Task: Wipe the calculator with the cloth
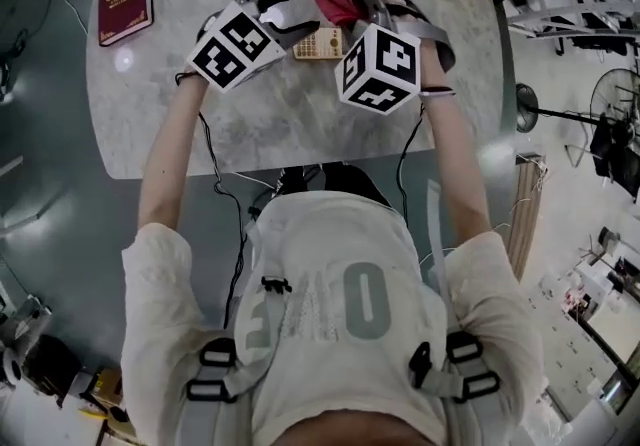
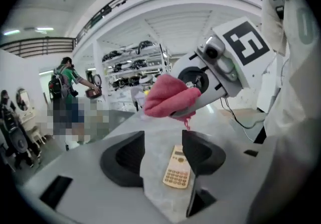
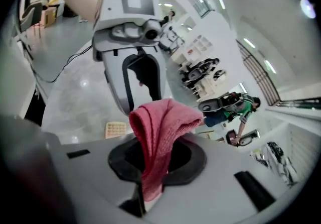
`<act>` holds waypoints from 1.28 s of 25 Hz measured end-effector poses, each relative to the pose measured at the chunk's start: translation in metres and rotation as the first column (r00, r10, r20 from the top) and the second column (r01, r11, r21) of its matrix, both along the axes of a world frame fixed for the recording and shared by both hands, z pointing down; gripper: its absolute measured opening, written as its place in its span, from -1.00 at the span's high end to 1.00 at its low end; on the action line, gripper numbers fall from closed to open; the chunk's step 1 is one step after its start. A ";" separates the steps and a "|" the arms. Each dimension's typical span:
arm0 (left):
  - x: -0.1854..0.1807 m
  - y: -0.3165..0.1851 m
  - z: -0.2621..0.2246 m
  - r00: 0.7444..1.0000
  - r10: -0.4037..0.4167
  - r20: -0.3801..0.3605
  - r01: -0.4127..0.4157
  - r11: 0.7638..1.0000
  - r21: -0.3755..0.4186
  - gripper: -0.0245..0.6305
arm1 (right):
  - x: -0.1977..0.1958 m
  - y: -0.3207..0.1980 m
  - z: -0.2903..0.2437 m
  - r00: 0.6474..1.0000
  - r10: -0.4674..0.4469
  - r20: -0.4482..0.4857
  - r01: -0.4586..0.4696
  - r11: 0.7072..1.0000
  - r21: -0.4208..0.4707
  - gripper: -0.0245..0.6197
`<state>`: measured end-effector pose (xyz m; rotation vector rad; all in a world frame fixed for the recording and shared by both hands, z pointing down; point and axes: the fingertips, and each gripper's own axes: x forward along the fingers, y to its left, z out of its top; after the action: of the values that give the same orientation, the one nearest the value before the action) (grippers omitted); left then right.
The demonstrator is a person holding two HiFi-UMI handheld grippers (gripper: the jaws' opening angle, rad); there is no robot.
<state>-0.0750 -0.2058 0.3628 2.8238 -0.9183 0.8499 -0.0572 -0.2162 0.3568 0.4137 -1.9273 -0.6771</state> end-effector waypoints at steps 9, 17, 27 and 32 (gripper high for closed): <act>0.005 0.039 -0.177 0.921 -0.204 -0.333 0.310 0.900 0.305 0.64 | 0.036 0.006 -0.156 0.865 0.096 0.493 -0.230 0.948 0.219 0.76; 0.011 0.090 -0.244 0.807 -0.311 -0.503 0.535 0.745 0.398 0.81 | 0.064 0.046 -0.183 0.670 0.166 0.723 -0.281 0.959 0.041 0.75; -0.014 0.097 -0.216 0.645 -0.505 -0.574 0.750 0.565 0.344 0.85 | 0.100 0.076 -0.151 0.385 0.349 0.855 -0.292 0.924 -0.246 0.76; -0.027 0.092 -0.214 0.607 -0.536 -0.587 0.783 0.526 0.331 0.85 | 0.099 0.078 -0.154 0.389 0.329 0.861 -0.283 0.932 -0.228 0.76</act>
<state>-0.1016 -0.1136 0.1486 2.3927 -2.2520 -0.1905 0.0419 -0.1380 0.2027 1.2861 -2.7343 -0.1033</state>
